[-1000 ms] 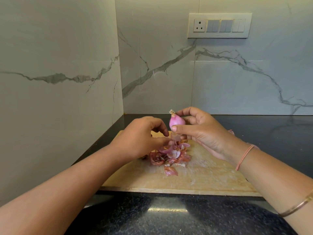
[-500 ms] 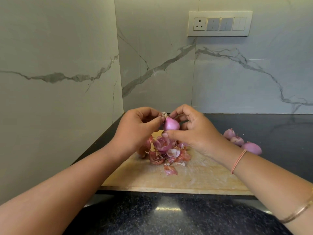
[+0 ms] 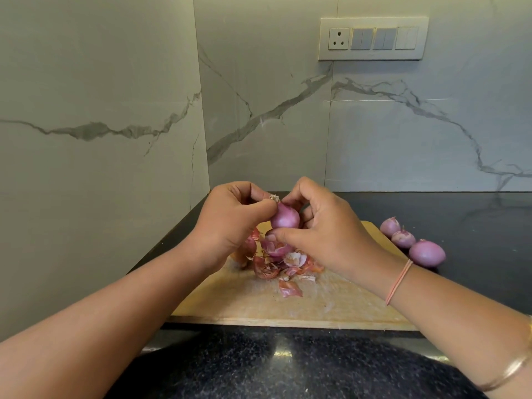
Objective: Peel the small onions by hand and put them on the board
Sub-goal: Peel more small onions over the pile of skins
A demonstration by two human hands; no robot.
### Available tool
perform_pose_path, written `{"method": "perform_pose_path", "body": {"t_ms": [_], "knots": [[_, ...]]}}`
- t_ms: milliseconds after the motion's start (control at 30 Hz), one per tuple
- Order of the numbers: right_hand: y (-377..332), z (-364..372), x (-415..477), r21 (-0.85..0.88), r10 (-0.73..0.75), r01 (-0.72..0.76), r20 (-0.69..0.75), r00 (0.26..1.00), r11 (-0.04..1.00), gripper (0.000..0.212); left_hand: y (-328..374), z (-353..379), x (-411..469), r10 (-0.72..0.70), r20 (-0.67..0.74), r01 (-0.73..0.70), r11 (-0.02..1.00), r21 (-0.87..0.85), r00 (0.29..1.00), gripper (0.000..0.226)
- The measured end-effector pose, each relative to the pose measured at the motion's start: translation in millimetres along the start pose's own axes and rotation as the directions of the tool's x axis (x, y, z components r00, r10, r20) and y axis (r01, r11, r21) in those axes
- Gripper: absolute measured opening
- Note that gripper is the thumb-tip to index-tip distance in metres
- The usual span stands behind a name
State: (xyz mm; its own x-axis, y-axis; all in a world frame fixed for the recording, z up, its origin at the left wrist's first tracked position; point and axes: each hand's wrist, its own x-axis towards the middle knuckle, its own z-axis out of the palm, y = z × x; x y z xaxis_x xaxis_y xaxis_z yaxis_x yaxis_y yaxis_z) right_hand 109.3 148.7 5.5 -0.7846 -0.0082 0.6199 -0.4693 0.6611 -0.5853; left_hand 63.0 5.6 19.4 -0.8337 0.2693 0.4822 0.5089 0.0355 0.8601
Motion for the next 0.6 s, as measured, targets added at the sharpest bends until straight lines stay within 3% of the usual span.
{"method": "perform_pose_path", "body": {"t_ms": [367, 600], "knots": [[-0.9, -0.3, -1.1, 0.026, 0.025, -0.026, 0.014, 1.000, 0.999, 0.035, -0.5, 0.4, 1.1, 0.029, -0.031, -0.026, 0.997, 0.078, 0.999, 0.022], [0.9, -3.5, 0.4, 0.109, 0.057, -0.062, 0.043, 0.997, 0.992, 0.030, -0.6, -1.5, 2.1, 0.011, -0.019, -0.010, 1.000, 0.023, 1.000, 0.019]]}}
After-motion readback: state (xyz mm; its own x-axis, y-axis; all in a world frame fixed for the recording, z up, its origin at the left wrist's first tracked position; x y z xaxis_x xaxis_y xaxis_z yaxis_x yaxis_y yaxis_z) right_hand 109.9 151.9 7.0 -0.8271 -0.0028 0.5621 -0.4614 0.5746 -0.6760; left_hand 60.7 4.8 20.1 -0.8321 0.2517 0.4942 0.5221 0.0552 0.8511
